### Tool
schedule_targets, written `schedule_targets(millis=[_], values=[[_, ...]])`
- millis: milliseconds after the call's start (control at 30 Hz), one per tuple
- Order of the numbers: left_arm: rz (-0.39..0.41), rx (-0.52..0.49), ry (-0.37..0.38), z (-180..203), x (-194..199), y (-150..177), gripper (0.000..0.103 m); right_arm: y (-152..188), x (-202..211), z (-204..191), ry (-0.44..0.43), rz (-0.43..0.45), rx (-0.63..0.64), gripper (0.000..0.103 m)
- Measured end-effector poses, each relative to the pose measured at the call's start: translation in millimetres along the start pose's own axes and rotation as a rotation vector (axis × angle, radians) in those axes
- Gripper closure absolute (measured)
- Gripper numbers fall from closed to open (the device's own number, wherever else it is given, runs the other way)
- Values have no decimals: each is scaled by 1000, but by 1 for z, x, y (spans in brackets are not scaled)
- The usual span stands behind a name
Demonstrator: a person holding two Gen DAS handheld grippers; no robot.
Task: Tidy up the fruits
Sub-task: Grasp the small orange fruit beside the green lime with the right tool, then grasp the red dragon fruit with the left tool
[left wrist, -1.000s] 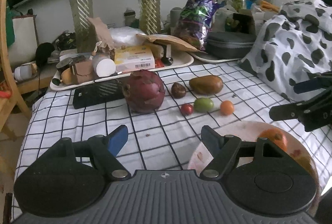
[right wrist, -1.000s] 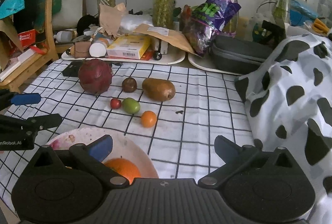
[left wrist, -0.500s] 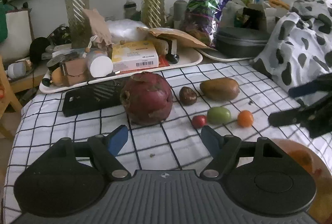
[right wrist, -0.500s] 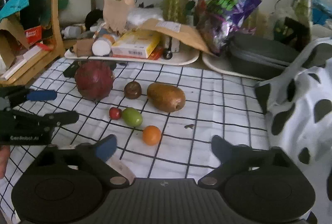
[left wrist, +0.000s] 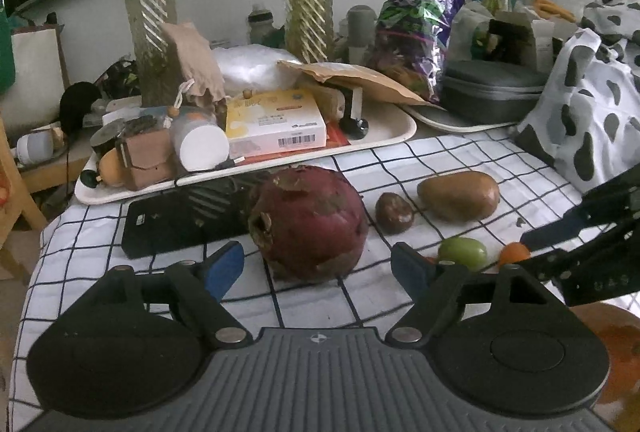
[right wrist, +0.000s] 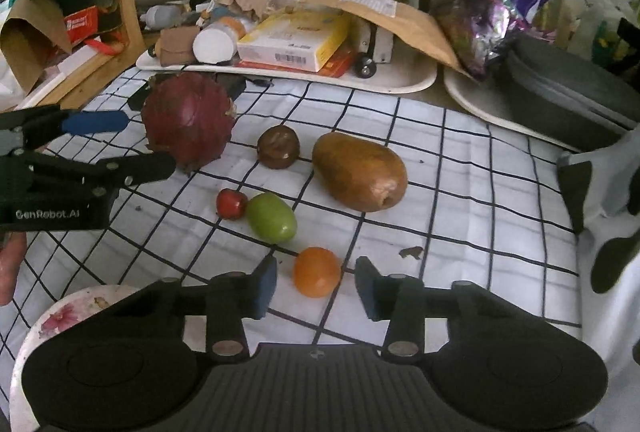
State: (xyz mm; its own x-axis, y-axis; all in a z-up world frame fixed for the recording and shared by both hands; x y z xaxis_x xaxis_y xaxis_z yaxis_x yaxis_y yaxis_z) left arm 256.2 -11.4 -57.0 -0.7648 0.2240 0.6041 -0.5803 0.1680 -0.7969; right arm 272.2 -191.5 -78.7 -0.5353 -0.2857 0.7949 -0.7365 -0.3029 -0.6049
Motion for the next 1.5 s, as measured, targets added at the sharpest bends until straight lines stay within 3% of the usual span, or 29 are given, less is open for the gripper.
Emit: schedule_targets(millis=[67,767,867,933,1100,1500], values=[[4,2,-1,0,-4,-1,23,0,-5,0,-4,-9,5,76],[14,-77,-69,2,-53,-12,19,-1,2,7,-17,-1,26,78],[17,-61,-49,-1,-56,-13,20,-2,5,8,-17,6,20,78],[15,-54,-28,-2,-55,-14,28,-3,6,9,-15,12,18,78],[8,-56,-29,-1,-51,-15,34,-4,9,8,-10,22,21,78],[34,-44,33,2,-20,-20,35,-6,30,8,5,74,0,78]])
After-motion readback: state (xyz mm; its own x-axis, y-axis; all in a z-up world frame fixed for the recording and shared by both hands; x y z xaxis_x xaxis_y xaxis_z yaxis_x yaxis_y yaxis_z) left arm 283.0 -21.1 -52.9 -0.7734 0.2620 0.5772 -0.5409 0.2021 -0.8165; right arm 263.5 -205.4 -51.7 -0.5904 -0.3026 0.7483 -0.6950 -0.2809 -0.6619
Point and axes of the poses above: each gripper's, at about its wrist camera, not at the fingertips, and x roughly against the way its jaws point, z to its right, y to its underside, the point moved 5 cm from there along -x, roughly the way its jaws point, and after that the axes turned 4 degrees about x, right-handed, at the moved point
